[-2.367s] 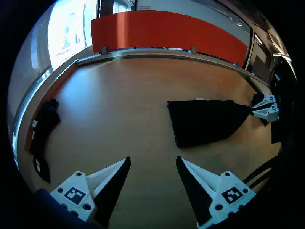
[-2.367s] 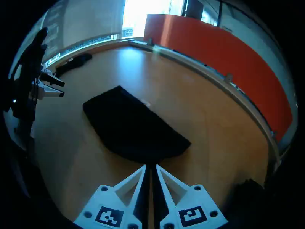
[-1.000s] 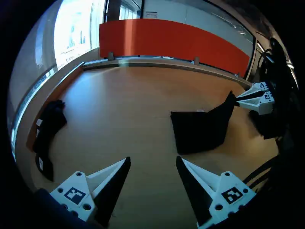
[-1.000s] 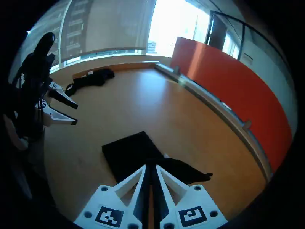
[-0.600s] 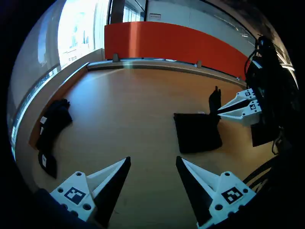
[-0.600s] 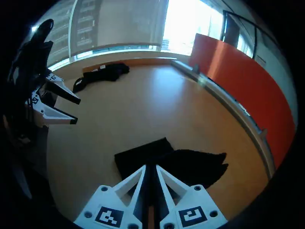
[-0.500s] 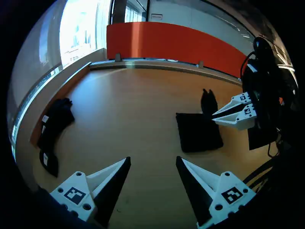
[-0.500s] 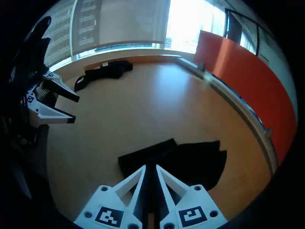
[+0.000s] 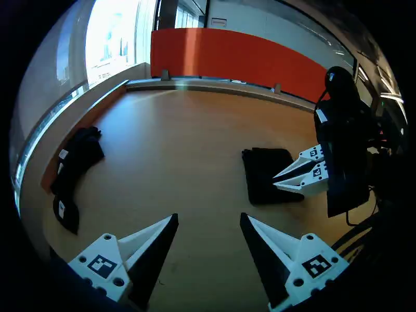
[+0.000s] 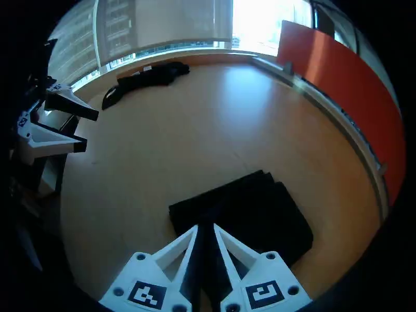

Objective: Fold towel

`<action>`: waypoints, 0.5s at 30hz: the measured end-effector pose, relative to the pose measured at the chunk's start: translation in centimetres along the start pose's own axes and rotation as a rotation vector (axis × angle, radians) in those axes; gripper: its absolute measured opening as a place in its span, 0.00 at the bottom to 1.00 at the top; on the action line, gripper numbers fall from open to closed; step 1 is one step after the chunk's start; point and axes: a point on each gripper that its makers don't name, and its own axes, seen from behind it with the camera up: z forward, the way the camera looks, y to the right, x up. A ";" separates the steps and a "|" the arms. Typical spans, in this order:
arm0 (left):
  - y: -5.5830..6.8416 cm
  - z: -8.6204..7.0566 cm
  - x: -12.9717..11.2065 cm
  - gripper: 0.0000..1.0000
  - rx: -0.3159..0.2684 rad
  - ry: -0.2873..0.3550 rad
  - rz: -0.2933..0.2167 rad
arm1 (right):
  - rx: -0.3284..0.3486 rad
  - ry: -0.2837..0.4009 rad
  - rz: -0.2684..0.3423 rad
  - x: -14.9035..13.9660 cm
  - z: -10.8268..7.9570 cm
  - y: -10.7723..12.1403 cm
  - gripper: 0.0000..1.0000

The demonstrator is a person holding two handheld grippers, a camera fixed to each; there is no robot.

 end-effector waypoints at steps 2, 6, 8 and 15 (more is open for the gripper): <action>0.1 0.0 0.0 0.87 -0.003 -0.002 0.003 | -0.003 0.001 0.006 0.0 -0.2 0.1 0.11; 0.2 0.0 -0.1 0.88 -0.005 -0.004 0.009 | 0.001 0.005 0.024 -0.1 -0.7 0.1 0.34; 0.2 0.1 -0.1 0.88 -0.005 -0.005 0.011 | 0.003 0.013 0.036 0.0 -0.9 0.1 0.50; 0.4 0.2 -0.2 0.88 -0.007 -0.006 0.006 | -0.019 0.019 0.062 -0.5 -1.7 0.6 0.63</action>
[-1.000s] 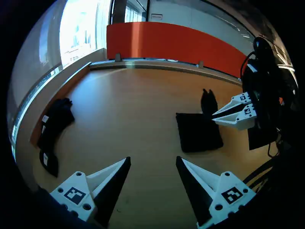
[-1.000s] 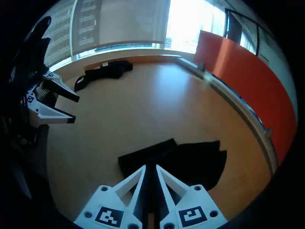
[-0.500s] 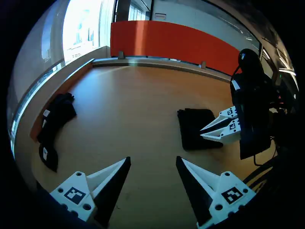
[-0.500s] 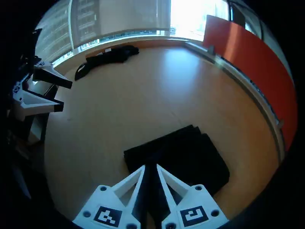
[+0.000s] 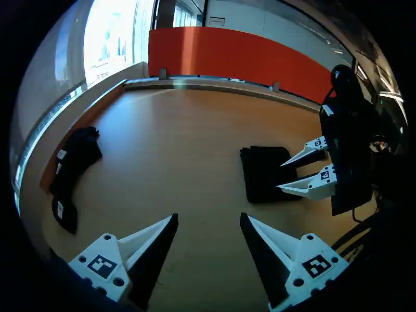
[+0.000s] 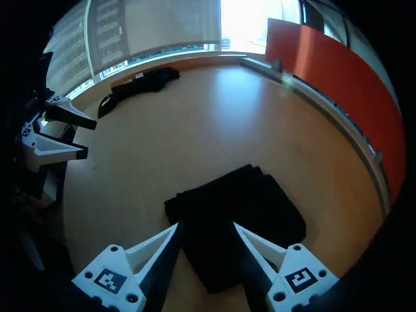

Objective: Fold towel

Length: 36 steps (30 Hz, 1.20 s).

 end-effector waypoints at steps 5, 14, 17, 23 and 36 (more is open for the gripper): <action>0.0 0.0 0.1 0.88 0.003 0.001 0.003 | -0.016 0.000 0.005 -0.5 -0.6 0.3 0.63; 0.1 0.0 0.2 0.88 0.005 0.004 0.002 | -0.051 -0.014 0.030 -2.6 -1.9 0.9 0.63; 0.3 0.0 0.3 0.88 0.003 0.005 0.003 | -0.063 -0.018 0.044 -3.4 -2.3 1.0 0.63; 0.6 0.0 0.4 0.87 -0.002 0.005 0.014 | -0.082 -0.028 0.069 -5.1 -3.2 1.3 0.63; 1.1 0.1 0.1 0.88 -0.006 0.002 0.020 | -0.098 -0.050 0.104 -7.6 -3.6 1.0 0.63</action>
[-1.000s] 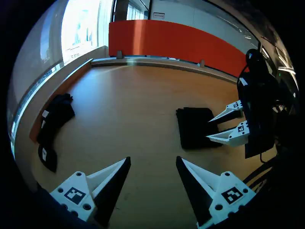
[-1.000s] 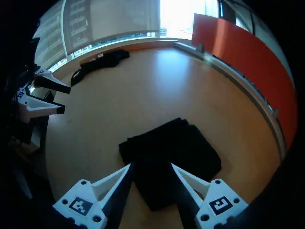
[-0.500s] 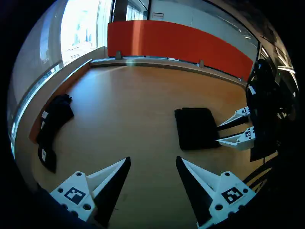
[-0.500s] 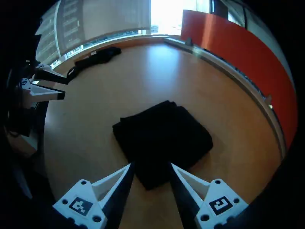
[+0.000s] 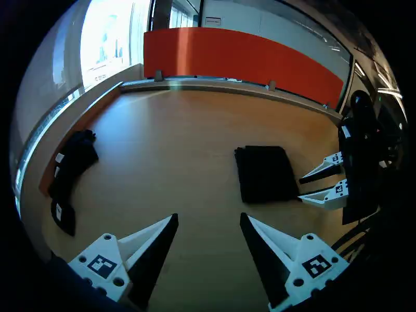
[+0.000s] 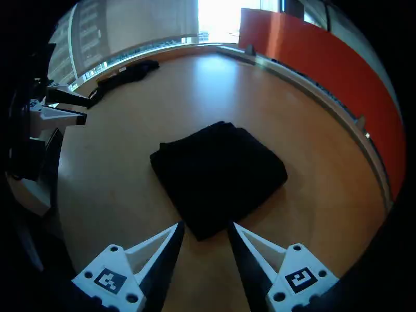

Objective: Fold towel

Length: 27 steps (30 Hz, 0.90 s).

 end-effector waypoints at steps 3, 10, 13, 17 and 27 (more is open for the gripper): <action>0.0 0.0 -0.1 0.88 0.000 -0.001 -0.002 | 0.000 -0.010 0.007 -0.6 0.0 -0.1 0.63; 0.1 0.0 -0.2 0.88 -0.003 -0.001 -0.004 | 0.001 -0.020 0.014 -1.2 0.3 -0.2 0.57; 0.3 0.0 -0.2 0.88 -0.004 -0.002 -0.003 | 0.003 -0.027 0.018 -1.5 0.5 -0.4 0.49; 0.4 0.0 -0.3 0.88 -0.005 -0.002 -0.002 | -0.002 -0.029 0.030 -1.7 0.7 -0.4 0.39; 0.2 -0.2 -0.2 0.88 -0.004 0.002 -0.007 | -0.017 -0.022 0.056 -2.0 0.8 0.0 0.11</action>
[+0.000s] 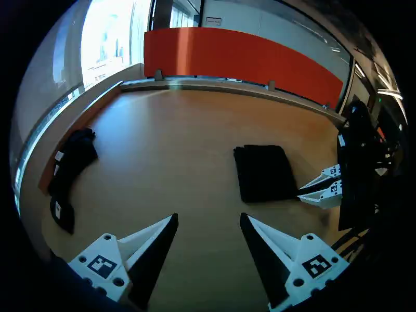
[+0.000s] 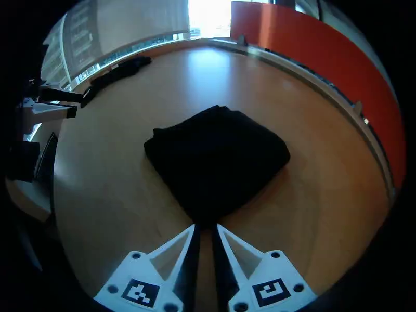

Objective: Fold towel

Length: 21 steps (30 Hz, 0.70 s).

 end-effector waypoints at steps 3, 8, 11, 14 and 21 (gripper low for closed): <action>0.0 0.0 0.0 0.88 0.001 0.001 0.000 | -0.004 0.004 0.004 0.0 0.0 0.0 0.05; 0.1 -0.1 -0.1 0.88 -0.002 0.002 -0.001 | -0.018 0.010 0.006 0.2 -0.1 0.2 0.03; 0.1 -0.1 -0.1 0.88 -0.005 0.001 0.000 | -0.026 0.019 0.005 0.6 -0.2 0.4 0.03; 0.2 0.0 -0.1 0.88 -0.009 0.003 0.001 | -0.027 0.033 0.002 1.4 -0.8 0.5 0.03; 0.4 0.0 0.6 0.88 -0.012 0.018 0.002 | -0.040 0.080 -0.022 4.7 -2.6 1.2 0.03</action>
